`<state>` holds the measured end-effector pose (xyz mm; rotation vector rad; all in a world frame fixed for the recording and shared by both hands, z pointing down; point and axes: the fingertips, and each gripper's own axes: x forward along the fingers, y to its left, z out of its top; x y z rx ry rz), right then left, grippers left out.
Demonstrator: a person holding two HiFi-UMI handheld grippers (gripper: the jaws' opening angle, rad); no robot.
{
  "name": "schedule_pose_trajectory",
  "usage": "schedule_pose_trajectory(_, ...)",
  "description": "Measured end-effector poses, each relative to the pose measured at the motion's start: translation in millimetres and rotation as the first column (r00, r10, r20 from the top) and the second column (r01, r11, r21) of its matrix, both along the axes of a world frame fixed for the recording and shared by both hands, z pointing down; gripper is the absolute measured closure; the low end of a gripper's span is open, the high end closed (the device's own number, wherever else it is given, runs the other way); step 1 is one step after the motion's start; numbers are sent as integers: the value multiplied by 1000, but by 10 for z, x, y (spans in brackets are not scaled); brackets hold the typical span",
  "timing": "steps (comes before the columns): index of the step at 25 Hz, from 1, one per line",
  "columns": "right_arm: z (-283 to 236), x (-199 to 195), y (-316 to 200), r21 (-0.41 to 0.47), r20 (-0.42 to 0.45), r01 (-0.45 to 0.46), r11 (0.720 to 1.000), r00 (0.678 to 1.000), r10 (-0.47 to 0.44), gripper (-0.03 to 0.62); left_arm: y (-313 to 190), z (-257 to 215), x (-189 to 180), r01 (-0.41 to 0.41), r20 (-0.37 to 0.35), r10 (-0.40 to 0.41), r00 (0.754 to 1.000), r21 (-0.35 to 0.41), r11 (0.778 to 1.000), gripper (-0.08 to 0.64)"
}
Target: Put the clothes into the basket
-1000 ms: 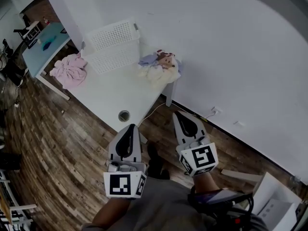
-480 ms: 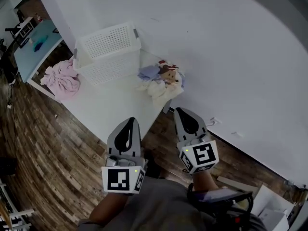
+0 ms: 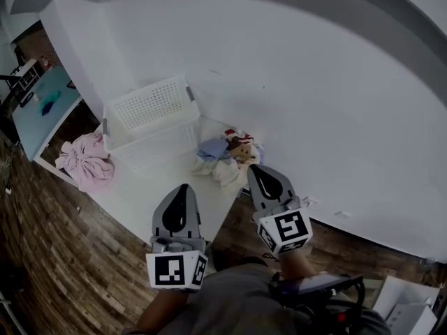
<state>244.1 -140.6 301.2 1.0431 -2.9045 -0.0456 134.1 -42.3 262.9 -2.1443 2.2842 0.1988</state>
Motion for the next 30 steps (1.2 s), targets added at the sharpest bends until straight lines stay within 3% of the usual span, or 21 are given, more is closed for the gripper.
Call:
schedule_pose_trajectory(12, 326, -68, -417, -65, -48, -13, 998, 999, 10, 583, -340, 279, -172, 21, -19, -23, 1000, -81, 996, 552)
schedule_pose_trajectory(17, 551, -110, -728, -106, -58, -4, 994, 998, -2, 583, -688, 405, -127, 9, 20, -6, 1000, -118, 993, 552)
schedule_pose_trajectory(23, 854, -205, -1024, -165, -100, 8, 986, 995, -25, 580, -1026, 662, -196, 1, -27, -6, 1000, -179, 984, 552)
schedule_pose_trajectory(25, 969, -250, -1123, -182, -113, 11, 983, 993, -32, 551, -1134, 743, -250, 2, -35, -9, 999, -195, 981, 552)
schedule_pose_trajectory(30, 1274, -340, -1283, -217, -153, 22, 976, 987, -56, 406, -1365, 916, -353, 2, -52, -13, 999, -219, 976, 552)
